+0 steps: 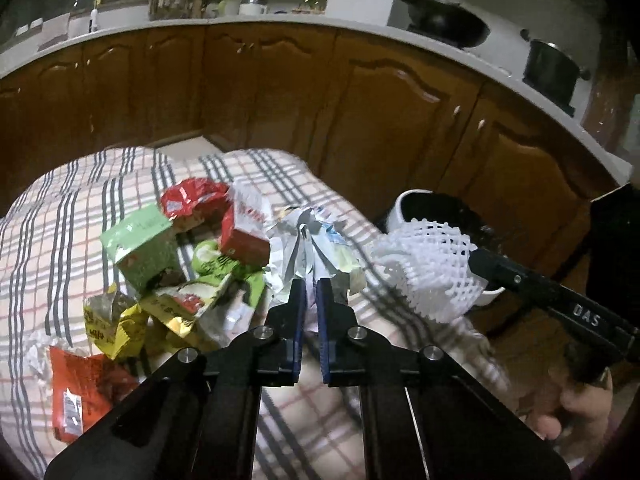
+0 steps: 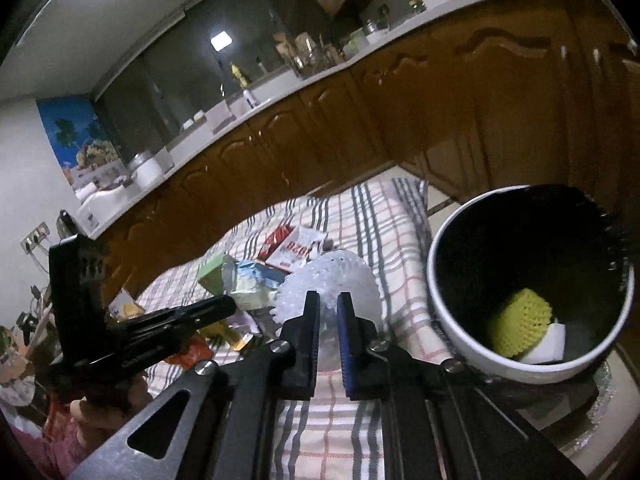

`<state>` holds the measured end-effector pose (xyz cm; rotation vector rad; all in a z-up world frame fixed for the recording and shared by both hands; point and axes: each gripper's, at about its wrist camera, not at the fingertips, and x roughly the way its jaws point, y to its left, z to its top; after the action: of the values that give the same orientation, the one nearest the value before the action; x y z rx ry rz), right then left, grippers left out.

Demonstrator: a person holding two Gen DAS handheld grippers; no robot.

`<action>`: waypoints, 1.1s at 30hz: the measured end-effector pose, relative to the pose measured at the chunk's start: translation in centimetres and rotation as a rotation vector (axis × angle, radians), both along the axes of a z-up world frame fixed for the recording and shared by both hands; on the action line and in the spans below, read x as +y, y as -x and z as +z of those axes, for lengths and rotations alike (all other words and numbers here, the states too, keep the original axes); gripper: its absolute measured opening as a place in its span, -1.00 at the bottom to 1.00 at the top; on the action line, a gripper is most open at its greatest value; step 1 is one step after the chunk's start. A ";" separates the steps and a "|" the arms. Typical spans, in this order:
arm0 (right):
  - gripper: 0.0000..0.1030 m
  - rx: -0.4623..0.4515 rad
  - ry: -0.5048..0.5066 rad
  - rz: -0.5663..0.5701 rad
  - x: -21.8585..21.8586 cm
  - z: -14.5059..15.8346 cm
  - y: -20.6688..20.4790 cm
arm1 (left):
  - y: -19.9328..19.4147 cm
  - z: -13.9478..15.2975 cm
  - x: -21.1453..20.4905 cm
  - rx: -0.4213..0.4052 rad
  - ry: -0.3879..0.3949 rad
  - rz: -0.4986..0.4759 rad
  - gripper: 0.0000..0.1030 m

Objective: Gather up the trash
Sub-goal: 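Carry both items to the bin and open both grippers over it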

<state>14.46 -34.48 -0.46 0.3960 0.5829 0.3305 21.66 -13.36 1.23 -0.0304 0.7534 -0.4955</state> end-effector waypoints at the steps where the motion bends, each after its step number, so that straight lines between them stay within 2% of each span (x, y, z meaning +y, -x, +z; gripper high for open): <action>1: -0.84 -0.005 -0.001 -0.012 -0.5 0.2 0.2 | 0.2 0.3 -0.3 -0.006 0.004 -0.010 -0.90; 11: -0.84 -0.026 -0.007 -0.146 -6.0 0.9 1.8 | 0.2 2.0 -4.2 -0.018 0.041 -0.113 -0.90; 19: -0.83 -0.019 -0.008 -0.254 -10.8 0.8 2.1 | -0.3 2.7 -8.7 -0.020 0.034 -0.190 -0.90; 33: -0.83 0.015 0.054 -0.327 -13.1 0.5 0.7 | -3.4 2.4 -14.9 0.031 0.018 -0.265 -0.90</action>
<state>13.79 -47.55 0.09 0.4341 0.5302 -0.0013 25.08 -28.25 3.58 0.0460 0.7881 -0.7552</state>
